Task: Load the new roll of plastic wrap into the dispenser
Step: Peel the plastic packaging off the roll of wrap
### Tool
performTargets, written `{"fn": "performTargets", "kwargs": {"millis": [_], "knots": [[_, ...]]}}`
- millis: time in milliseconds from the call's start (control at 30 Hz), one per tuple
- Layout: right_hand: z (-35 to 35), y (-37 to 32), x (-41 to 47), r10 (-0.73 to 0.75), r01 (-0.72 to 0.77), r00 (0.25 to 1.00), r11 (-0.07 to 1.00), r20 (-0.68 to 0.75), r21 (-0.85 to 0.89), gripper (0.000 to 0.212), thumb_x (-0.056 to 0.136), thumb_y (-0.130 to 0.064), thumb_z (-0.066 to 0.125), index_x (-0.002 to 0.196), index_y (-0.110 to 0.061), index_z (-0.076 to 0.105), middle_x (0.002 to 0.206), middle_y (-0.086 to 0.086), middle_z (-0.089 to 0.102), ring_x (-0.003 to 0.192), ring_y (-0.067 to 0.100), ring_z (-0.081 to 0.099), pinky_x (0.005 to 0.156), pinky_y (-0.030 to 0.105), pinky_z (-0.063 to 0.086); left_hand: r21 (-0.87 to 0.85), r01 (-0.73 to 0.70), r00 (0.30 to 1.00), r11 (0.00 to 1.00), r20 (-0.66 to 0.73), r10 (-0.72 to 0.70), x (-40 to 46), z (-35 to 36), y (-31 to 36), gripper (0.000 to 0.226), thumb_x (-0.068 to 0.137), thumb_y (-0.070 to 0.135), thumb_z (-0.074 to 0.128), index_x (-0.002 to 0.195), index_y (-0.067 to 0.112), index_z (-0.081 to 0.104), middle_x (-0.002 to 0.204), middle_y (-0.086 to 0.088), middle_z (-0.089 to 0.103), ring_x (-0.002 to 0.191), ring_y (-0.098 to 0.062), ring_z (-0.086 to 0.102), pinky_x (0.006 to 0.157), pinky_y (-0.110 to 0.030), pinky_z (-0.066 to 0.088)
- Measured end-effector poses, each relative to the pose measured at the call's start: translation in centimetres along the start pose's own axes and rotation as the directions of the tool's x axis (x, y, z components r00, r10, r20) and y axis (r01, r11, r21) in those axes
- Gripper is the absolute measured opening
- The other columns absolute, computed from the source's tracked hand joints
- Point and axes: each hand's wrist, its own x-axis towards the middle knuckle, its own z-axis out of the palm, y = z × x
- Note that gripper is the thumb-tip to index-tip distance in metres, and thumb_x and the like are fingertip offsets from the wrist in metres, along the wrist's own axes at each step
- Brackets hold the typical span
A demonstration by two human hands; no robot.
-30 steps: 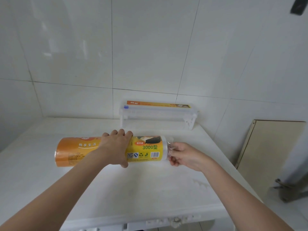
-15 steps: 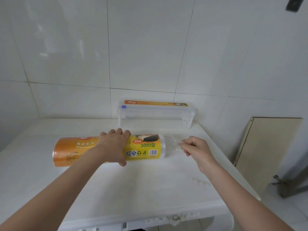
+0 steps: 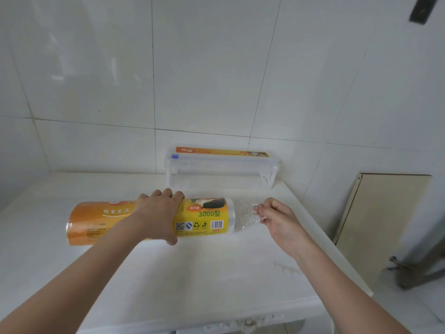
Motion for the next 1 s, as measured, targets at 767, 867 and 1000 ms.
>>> {"fn": "performTargets", "kwargs": {"millis": [767, 867, 1000], "knots": [[0.6, -1.9, 1.9, 0.297, -0.266, 0.95, 0.929, 0.09, -0.258, 0.021, 0.096, -0.03, 0.047, 0.09, -0.013, 0.057, 0.078, 0.01, 0.075, 0.073, 0.018, 0.062, 0.07, 0.029, 0.037, 0.005, 0.003, 1.0, 1.0, -0.017, -0.003, -0.3, 0.0, 0.1, 0.091, 0.057, 0.051, 0.075, 0.132, 0.026, 0.031, 0.119, 0.005, 0.047, 0.108, -0.018, 0.05, 0.087, -0.033, 0.042], [1.0, -2.2, 2.5, 0.347, -0.342, 0.933, 0.937, 0.094, -0.073, 0.02, 0.091, -0.004, 0.052, 0.107, -0.016, 0.051, 0.082, 0.014, 0.073, 0.052, 0.021, 0.057, 0.055, 0.027, 0.041, 0.001, -0.001, 1.0, 1.0, -0.02, 0.001, -0.3, 0.1, 0.0, 0.091, 0.057, 0.051, 0.075, 0.133, 0.026, 0.031, 0.119, 0.005, 0.047, 0.108, -0.018, 0.05, 0.087, -0.033, 0.042], [1.4, -2.4, 2.9, 0.402, -0.409, 0.909, 0.911, 0.112, 0.054, 0.048, 0.087, 0.012, 0.047, 0.131, -0.008, 0.049, 0.09, 0.022, 0.066, 0.057, 0.02, 0.067, 0.051, 0.023, 0.047, -0.003, -0.004, 1.0, 1.0, -0.018, 0.004, -0.2, 0.1, 0.0, 0.091, 0.057, 0.052, 0.075, 0.133, 0.027, 0.03, 0.12, 0.004, 0.047, 0.109, -0.018, 0.05, 0.087, -0.033, 0.042]]}}
